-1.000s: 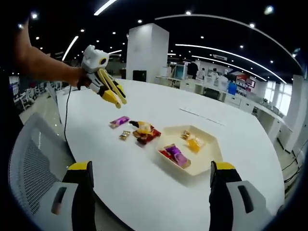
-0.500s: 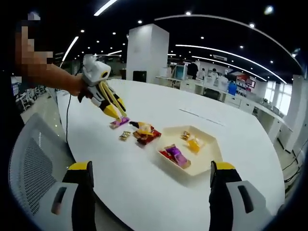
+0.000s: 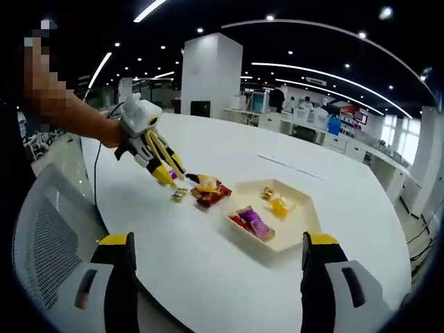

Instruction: Place the target food into the container with the food tongs after gripping and lifting it, then release it inside without dropping or visibly crushing the food.

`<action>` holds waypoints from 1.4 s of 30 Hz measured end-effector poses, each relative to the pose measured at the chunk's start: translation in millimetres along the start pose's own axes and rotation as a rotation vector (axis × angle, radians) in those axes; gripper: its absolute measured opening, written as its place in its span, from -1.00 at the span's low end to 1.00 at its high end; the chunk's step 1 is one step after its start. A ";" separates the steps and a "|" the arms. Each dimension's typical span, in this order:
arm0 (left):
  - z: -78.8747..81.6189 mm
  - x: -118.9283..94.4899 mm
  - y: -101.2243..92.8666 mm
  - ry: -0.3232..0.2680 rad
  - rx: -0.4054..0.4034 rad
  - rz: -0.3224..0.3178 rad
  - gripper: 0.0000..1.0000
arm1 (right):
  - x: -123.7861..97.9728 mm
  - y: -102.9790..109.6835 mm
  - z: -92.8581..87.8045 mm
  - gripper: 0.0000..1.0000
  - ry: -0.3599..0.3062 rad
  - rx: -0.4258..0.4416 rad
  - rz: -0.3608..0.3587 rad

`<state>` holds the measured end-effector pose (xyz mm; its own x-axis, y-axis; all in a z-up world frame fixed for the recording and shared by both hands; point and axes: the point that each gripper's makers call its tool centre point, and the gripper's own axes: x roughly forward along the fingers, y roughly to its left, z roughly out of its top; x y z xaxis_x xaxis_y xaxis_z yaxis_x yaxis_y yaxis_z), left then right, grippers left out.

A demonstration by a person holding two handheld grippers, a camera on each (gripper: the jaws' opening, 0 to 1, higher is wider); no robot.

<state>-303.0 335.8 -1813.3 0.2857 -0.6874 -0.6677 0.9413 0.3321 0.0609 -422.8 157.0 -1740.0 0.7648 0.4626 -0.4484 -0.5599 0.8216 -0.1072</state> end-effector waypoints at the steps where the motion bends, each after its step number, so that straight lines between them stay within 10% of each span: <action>1: -0.7 0.9 -1.8 0.003 0.001 -0.004 -0.51 | -0.2 -0.3 0.3 0.96 -0.001 -0.001 -0.002; 16: -17.3 17.3 -8.4 0.079 -0.023 -0.023 -0.57 | -0.9 -1.4 1.1 0.93 -0.005 0.005 -0.008; 42: 9.8 -14.2 5.1 0.053 -0.064 -0.045 -0.66 | -1.4 -2.5 1.2 0.90 -0.006 0.004 -0.012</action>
<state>-300.5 340.8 -1796.3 0.2322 -0.6679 -0.7071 0.9390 0.3436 -0.0162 -422.1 154.7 -1738.1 0.7731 0.4548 -0.4421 -0.5495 0.8284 -0.1088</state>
